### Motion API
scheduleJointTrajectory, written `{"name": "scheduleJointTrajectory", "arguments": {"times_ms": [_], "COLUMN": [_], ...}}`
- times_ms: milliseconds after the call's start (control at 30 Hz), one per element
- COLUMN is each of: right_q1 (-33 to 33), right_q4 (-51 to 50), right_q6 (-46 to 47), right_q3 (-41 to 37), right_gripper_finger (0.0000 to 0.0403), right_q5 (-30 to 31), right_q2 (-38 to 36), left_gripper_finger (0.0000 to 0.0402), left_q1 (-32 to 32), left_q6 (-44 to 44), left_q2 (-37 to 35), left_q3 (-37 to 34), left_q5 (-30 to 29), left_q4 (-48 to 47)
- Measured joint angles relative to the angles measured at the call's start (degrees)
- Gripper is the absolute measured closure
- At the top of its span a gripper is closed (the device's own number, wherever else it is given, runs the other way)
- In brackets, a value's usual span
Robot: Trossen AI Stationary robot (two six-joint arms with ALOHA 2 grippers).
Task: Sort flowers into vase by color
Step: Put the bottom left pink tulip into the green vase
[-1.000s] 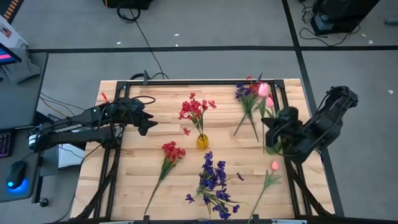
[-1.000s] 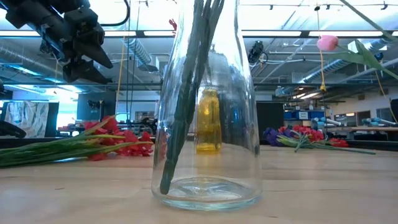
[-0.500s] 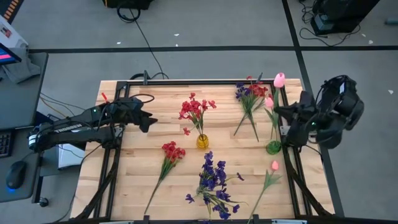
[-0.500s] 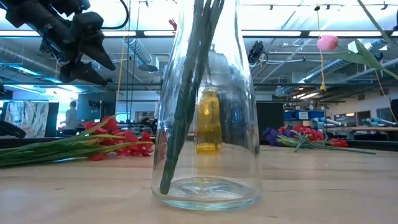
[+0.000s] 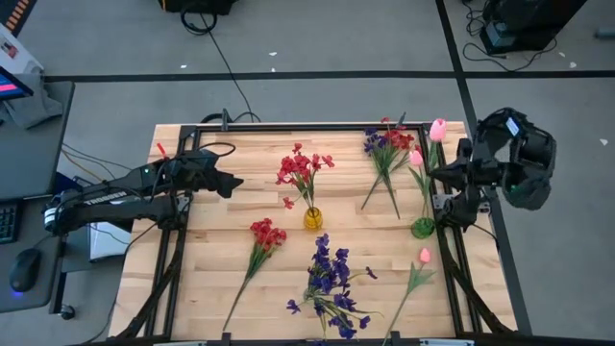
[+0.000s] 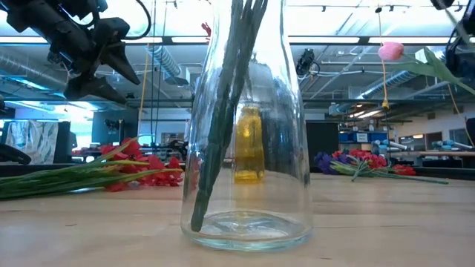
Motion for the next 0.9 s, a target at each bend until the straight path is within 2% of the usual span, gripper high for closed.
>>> {"name": "scheduleJointTrajectory", "arguments": {"times_ms": [267, 400, 533, 733, 900], "right_q1": [7.7, 9.7, 10.3, 10.2, 9.4], "right_q4": [5.5, 8.1, 14.1, 24.9, 26.2], "right_q6": [-9.4, -14.5, -23.6, -39.6, -45.3], "right_q3": [-4.5, -6.8, -9.4, -12.1, -13.3], "right_gripper_finger": [0.0394, 0.0395, 0.0395, 0.0396, 0.0396], "right_q5": [-4.0, -6.6, -10.0, -19.9, -27.3], "right_q2": [-9.1, -13.9, -18.9, -26.2, -31.4], "left_gripper_finger": [0.0122, 0.0122, 0.0122, 0.0122, 0.0122], "left_q1": [0.0, 0.0, 0.0, 0.0, 0.0], "left_q6": [-1.9, -2.2, -2.4, -3.6, -3.5], "left_q2": [0.0, 0.0, 0.0, 0.0, 0.0], "left_q3": [0.0, 0.0, 0.0, 0.0, 0.0], "left_q5": [-1.4, -1.4, -1.3, -1.1, -1.1], "left_q4": [0.0, 0.0, 0.0, 0.0, 0.0]}}
